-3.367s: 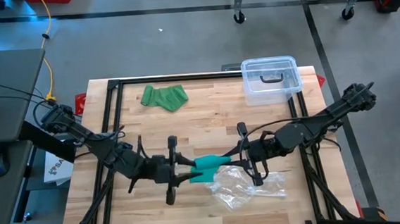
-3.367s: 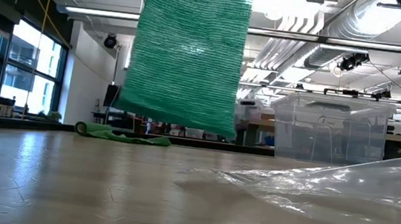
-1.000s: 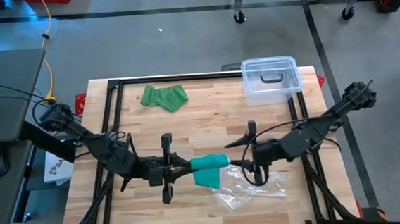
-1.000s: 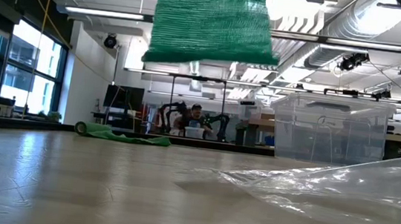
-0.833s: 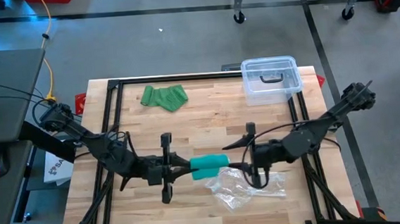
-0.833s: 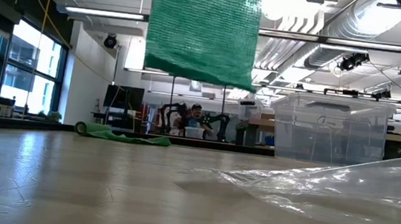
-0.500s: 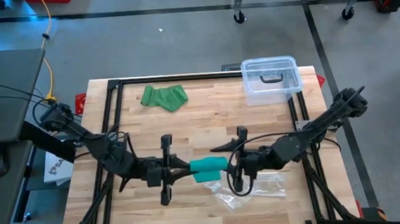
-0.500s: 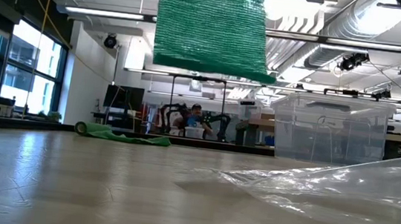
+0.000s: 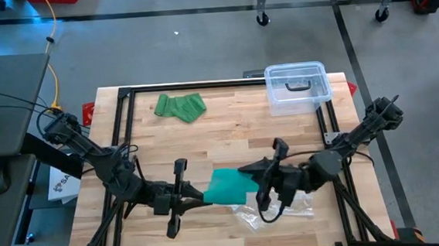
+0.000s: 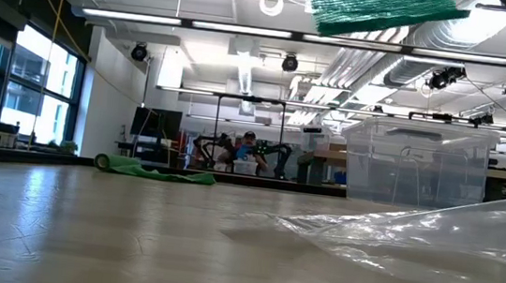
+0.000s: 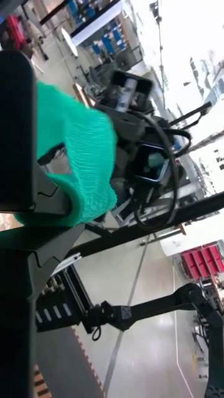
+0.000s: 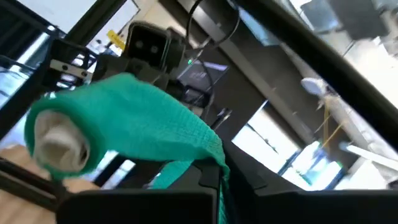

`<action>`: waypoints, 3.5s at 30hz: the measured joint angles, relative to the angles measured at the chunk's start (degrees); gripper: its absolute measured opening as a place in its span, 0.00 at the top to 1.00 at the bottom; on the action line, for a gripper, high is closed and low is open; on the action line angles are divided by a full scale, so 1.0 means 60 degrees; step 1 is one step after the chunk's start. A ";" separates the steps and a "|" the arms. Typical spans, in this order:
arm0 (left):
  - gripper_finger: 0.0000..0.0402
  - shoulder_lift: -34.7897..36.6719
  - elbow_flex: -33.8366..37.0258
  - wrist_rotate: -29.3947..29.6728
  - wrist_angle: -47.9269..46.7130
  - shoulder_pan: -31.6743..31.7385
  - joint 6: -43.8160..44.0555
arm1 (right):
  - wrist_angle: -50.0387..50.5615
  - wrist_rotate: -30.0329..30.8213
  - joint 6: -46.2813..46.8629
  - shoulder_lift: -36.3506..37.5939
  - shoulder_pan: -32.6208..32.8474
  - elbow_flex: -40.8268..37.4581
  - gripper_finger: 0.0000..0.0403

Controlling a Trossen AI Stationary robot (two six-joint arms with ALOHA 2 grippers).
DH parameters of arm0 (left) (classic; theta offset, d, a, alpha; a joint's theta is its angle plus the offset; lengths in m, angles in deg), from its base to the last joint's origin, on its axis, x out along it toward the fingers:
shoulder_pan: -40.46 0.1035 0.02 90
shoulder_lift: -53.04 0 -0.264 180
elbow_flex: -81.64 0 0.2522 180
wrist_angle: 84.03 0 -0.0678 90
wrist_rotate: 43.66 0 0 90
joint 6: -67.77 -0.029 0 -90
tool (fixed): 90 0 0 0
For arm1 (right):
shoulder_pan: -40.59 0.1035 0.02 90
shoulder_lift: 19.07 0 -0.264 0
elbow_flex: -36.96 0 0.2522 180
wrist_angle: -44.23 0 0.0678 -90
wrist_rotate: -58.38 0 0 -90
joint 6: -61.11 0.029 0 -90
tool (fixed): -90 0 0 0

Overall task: Roll bandage
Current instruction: Roll the blue bandage

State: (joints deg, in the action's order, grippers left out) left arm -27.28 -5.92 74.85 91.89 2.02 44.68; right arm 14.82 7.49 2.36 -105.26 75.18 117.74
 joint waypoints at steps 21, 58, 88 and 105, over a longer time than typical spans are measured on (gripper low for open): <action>0.98 0.0002 0.0000 -0.1330 -0.0041 0.0260 0.0431 | 0.4729 0.0217 0.2177 0.0108 -0.1117 0.1768 1.00; 0.98 -0.0002 0.0007 0.1902 0.2169 -0.0328 -0.1271 | 0.5745 -0.1313 0.4940 -0.0090 -0.1413 0.1359 0.98; 0.98 -0.0002 0.0003 0.2316 0.0470 -0.0364 -0.2342 | 0.5381 0.0590 0.5623 0.0581 0.0191 0.1395 0.46; 0.98 0.0002 -0.0007 0.2293 -0.0292 -0.0345 -0.2767 | 0.6063 -0.3282 0.8728 0.0703 -0.1023 0.1406 0.39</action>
State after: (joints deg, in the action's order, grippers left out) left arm -27.27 -5.96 88.61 90.14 -0.04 28.08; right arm 51.20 -12.21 54.73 -101.04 69.04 126.18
